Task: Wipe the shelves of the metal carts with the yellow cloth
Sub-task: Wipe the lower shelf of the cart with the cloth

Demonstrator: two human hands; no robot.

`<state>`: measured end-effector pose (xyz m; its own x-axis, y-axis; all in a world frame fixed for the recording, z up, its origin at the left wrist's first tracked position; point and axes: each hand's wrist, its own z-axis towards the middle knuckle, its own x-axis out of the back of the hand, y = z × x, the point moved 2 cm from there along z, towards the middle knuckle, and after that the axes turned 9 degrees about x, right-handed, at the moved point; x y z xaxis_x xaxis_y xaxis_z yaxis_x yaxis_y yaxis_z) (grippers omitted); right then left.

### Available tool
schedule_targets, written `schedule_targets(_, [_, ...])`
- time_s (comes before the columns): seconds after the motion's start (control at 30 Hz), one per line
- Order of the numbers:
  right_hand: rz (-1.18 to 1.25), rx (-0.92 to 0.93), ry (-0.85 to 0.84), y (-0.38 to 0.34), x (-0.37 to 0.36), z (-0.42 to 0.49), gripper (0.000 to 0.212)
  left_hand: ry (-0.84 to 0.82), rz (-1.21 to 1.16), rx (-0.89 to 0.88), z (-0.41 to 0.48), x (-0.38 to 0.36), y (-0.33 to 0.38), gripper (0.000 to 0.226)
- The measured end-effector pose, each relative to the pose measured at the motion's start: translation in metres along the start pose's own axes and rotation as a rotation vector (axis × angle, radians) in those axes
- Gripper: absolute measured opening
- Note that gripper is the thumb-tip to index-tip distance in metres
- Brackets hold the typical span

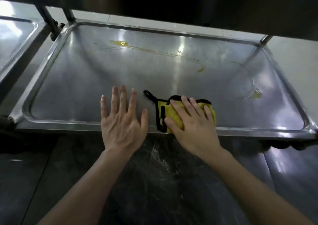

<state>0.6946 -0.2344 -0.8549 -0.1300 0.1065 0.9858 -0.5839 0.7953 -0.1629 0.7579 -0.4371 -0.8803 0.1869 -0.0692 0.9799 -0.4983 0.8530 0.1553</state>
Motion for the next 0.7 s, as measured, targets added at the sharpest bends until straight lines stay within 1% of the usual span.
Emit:
schedule_targets(0.07, [0.001,-0.023,-0.011,0.013,0.007,0.039,0.081,0.015,0.009,-0.007,0.0,0.002,0.0,0.077])
schedule_targets(0.13, [0.007,-0.083,0.002,0.035,0.015,0.104,0.085,0.004,0.012,-0.007,0.002,0.002,0.0,0.078])
schedule_targets(0.2, [0.012,-0.146,-0.021,0.055,0.023,0.154,0.089,-0.009,0.022,0.001,0.003,0.005,-0.001,0.079])
schedule_targets(0.27, [0.004,-0.17,-0.03,0.06,0.024,0.164,0.088,-0.007,0.025,0.012,0.001,0.007,0.0,0.079])
schedule_targets(0.33, [0.018,-0.126,-0.015,0.051,0.022,0.13,0.085,0.003,0.005,0.022,0.0,0.01,0.002,0.077])
schedule_targets(0.47, [0.018,-0.021,-0.031,0.022,0.01,-0.006,0.082,0.062,0.011,-0.004,0.0,0.012,0.003,0.067])
schedule_targets(0.5, [0.01,-0.01,-0.048,0.026,0.01,-0.011,0.082,0.068,0.009,-0.01,0.0,0.012,0.002,0.064])
schedule_targets(0.57, [-0.011,-0.025,-0.054,0.048,0.016,0.032,0.084,0.083,0.01,-0.007,0.002,0.011,0.001,0.059])
schedule_targets(0.63, [0.013,-0.1,-0.031,0.073,0.027,0.103,0.088,0.079,0.011,-0.017,0.002,0.011,0.002,0.057])
schedule_targets(0.7, [0.021,-0.177,-0.04,0.093,0.034,0.152,0.092,0.087,0.009,-0.011,0.002,0.012,0.002,0.055])
